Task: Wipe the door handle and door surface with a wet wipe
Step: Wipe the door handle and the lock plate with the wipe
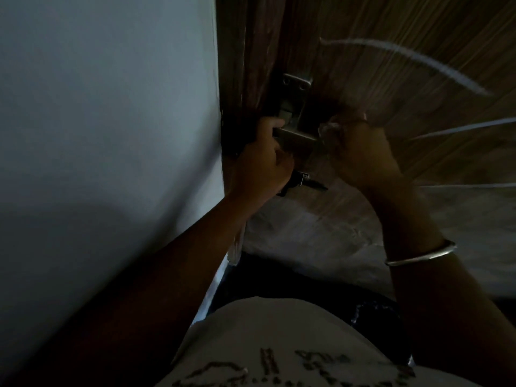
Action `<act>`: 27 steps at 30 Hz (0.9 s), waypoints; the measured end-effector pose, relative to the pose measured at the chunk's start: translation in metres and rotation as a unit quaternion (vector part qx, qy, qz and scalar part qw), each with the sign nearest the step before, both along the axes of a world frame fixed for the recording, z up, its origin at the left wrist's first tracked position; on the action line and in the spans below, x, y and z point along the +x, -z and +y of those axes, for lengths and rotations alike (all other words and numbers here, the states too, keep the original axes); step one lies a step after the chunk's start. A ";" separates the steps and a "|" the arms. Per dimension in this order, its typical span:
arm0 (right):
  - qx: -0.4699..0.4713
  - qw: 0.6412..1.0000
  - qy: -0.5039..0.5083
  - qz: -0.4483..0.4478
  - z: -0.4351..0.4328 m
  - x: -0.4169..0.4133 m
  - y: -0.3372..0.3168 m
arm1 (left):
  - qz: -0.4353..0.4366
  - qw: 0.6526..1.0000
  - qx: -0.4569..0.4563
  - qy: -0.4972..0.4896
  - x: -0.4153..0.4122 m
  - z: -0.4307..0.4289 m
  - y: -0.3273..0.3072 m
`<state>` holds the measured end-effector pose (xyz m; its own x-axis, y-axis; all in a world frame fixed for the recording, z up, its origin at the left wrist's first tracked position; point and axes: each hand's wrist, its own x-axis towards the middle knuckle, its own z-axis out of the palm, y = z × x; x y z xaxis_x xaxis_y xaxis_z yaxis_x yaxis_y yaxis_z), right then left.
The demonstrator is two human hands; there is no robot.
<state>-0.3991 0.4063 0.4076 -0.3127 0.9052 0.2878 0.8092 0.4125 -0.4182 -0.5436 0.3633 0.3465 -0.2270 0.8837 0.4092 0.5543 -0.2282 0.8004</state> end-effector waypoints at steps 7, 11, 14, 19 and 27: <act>0.061 0.997 0.035 -0.008 -0.002 0.001 0.003 | -0.030 1.000 0.005 0.002 -0.010 0.007 0.006; 0.062 0.997 0.055 -0.008 0.001 0.002 0.005 | -0.024 1.000 0.013 -0.001 -0.013 0.005 0.008; 0.042 0.998 0.008 -0.056 0.010 0.002 0.005 | -0.035 0.999 0.007 0.012 -0.014 0.006 0.008; 0.026 0.987 -0.046 -0.150 0.016 -0.005 0.011 | -0.077 0.997 0.007 0.026 -0.014 0.014 0.001; 0.015 0.983 -0.005 -0.186 0.019 -0.019 0.004 | -0.116 0.993 0.016 0.017 -0.011 0.019 0.008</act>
